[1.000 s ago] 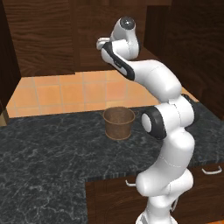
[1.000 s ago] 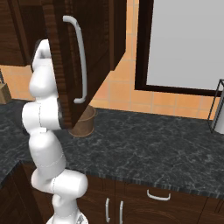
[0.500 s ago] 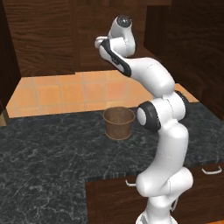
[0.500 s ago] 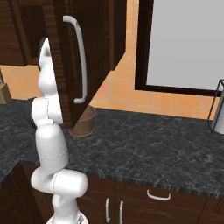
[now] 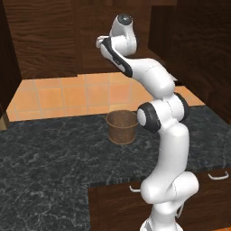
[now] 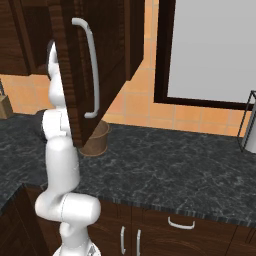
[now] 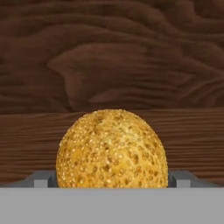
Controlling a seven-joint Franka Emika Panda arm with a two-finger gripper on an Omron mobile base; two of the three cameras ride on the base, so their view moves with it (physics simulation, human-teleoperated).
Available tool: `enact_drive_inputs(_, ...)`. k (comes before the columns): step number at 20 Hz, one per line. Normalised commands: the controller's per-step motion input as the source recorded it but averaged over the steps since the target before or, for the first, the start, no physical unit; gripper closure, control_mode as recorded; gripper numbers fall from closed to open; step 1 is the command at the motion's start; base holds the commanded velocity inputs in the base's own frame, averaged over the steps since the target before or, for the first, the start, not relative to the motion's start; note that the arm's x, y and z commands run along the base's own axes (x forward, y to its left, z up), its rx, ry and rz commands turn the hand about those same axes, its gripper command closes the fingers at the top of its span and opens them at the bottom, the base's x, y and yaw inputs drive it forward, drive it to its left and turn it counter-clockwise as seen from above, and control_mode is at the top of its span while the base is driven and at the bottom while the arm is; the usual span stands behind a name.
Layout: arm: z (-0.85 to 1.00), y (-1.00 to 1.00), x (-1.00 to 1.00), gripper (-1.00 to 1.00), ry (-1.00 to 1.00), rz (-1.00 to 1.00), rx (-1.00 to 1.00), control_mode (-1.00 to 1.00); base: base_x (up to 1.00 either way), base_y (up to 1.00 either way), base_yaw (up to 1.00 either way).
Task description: Open the cabinet, pick up the bread from the cabinet and place it in the basket. Then move the basket to the dining counter.
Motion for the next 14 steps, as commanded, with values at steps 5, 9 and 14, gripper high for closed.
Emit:
enact_drive_inputs(5,-0.03,0.00,-0.06,1.00,0.00,0.00,0.00,-1.00,0.00,0.00,0.00)
enact_drive_inputs(9,-0.02,0.00,-0.20,1.00,-0.05,0.00,0.00,-1.00,0.00,0.00,0.00)
enact_drive_inputs(14,-0.16,0.00,-0.24,1.00,-0.13,0.00,0.00,-1.00,0.00,0.00,0.00)
